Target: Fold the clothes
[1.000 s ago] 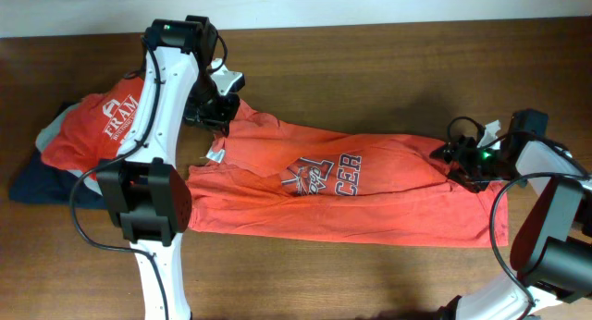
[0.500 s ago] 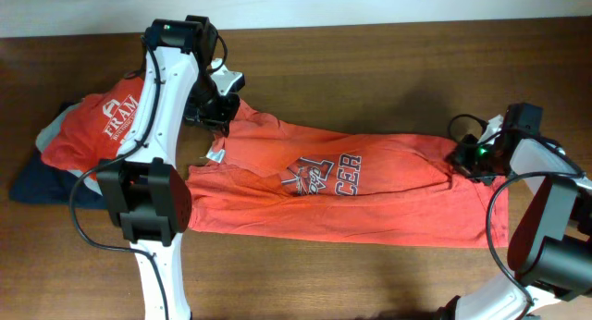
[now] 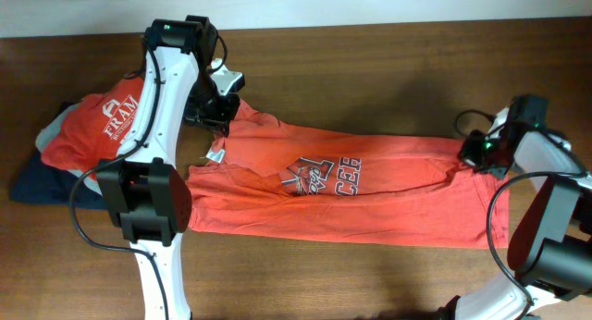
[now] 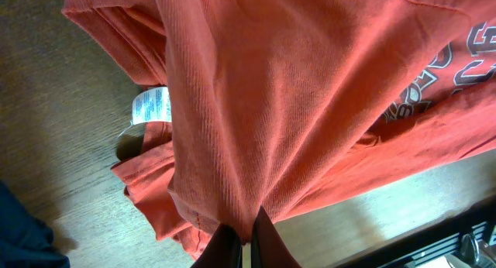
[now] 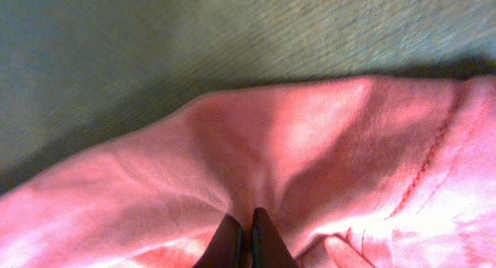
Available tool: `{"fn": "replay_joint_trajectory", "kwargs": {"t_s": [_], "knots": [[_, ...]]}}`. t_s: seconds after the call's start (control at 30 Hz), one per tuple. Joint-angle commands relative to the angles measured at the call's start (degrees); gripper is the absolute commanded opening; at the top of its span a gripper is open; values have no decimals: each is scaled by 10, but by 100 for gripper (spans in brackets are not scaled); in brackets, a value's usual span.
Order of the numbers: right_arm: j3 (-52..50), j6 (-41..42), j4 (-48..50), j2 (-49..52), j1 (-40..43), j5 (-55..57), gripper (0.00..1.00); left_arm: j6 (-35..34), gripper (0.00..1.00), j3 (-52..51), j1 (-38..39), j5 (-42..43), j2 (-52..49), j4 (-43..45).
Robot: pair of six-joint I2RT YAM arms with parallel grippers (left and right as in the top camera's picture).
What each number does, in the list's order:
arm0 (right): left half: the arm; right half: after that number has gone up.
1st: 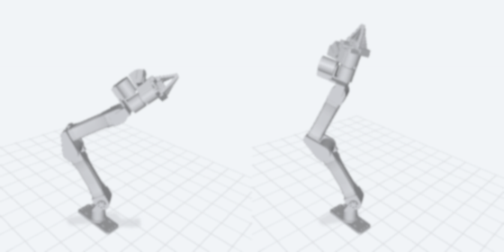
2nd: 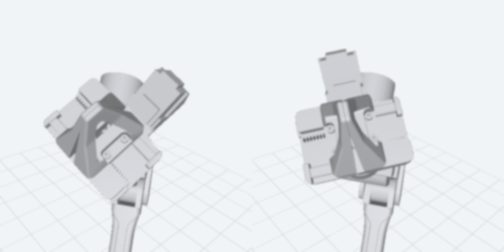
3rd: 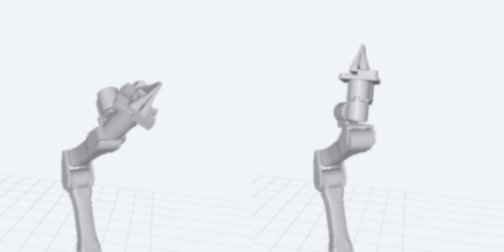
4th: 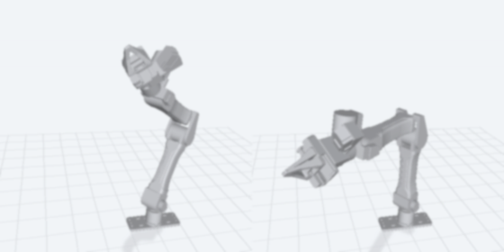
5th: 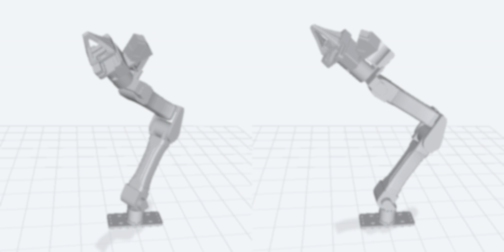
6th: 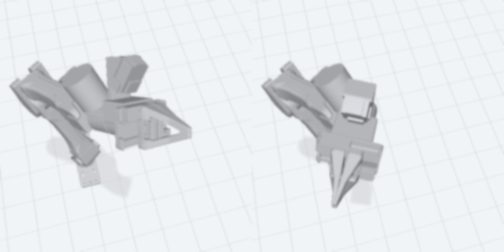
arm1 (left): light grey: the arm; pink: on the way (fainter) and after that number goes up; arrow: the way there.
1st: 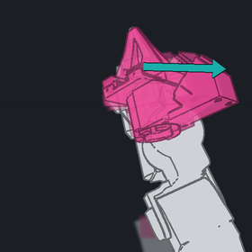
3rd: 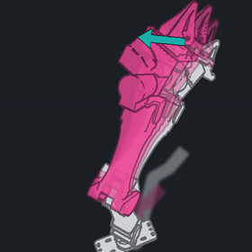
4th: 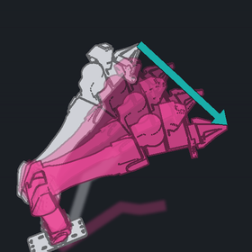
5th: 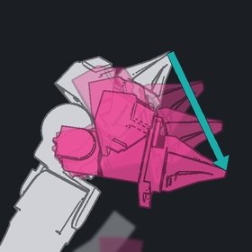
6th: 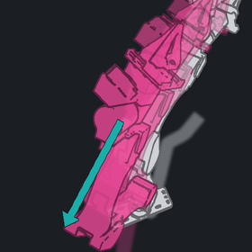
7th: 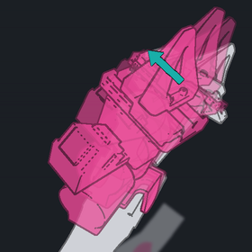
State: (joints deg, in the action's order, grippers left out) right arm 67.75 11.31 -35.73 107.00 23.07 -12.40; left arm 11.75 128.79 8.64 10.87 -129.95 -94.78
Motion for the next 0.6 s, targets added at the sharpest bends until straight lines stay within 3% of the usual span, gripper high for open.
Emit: {"fn": "replay_joint_trajectory", "kwargs": {"t_s": [0.0,0.2,0.47,0.57], "knots": [[66,-43,-34,-9,3,17,4,-5,6,4,0,-9,12,-2],[123,-79,-115,-9,2,18,7,-5,6,4,-1,-9,12,-4],[126,-79,-202,-9,2,54,12,-5,6,4,-1,-32,12,-19],[126,-79,-199,-9,2,52,18,-5,6,4,-1,-33,12,-19]]}}
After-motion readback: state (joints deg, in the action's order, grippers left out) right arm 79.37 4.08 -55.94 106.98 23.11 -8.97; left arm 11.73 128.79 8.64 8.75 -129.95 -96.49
